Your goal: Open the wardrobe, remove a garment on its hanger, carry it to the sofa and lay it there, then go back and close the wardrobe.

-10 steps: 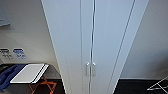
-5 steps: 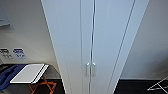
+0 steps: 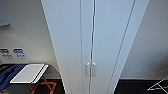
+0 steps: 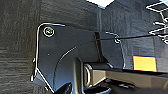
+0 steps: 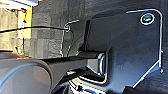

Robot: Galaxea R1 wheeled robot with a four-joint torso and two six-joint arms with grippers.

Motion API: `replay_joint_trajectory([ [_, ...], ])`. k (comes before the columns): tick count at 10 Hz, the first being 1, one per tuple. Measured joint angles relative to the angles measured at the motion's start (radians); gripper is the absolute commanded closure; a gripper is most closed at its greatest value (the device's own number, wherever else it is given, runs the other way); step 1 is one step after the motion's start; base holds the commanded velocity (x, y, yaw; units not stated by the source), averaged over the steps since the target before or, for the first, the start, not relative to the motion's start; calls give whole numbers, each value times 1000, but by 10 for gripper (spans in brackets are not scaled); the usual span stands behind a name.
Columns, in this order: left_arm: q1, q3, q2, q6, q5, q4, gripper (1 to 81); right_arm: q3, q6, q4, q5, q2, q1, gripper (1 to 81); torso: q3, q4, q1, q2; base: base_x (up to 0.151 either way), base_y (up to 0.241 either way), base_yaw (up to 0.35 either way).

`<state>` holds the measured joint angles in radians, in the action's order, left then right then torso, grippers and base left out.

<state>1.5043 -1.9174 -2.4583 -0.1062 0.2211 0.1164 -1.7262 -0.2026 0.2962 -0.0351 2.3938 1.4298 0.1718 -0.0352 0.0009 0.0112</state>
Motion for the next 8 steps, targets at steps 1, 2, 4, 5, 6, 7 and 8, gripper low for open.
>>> replay_joint_trajectory([
  [1,-20,65,45,0,-1,0,10,69,0,0,-3,-52,-35,10,0,0,0,0,0,0,0],
  [2,-46,131,95,0,-6,0,10,127,-1,0,-13,-103,-75,10,0,0,0,0,0,0,0],
  [4,-123,263,209,0,-17,0,10,241,-4,0,-21,-173,-168,10,0,0,0,0,0,0,0],
  [5,-177,307,255,-1,-20,0,10,294,-5,0,-27,-195,-225,10,0,0,0,0,0,0,0],
  [6,-236,352,288,-1,-27,0,10,338,-9,0,-30,-221,-281,10,0,0,1,0,0,0,0],
  [7,-295,406,318,-3,-47,0,10,390,-23,1,-36,-262,-354,10,1,0,1,-1,0,0,0],
  [8,-352,453,345,-3,-68,0,10,426,-33,1,-41,-289,-406,10,1,0,1,-1,0,0,0],
])
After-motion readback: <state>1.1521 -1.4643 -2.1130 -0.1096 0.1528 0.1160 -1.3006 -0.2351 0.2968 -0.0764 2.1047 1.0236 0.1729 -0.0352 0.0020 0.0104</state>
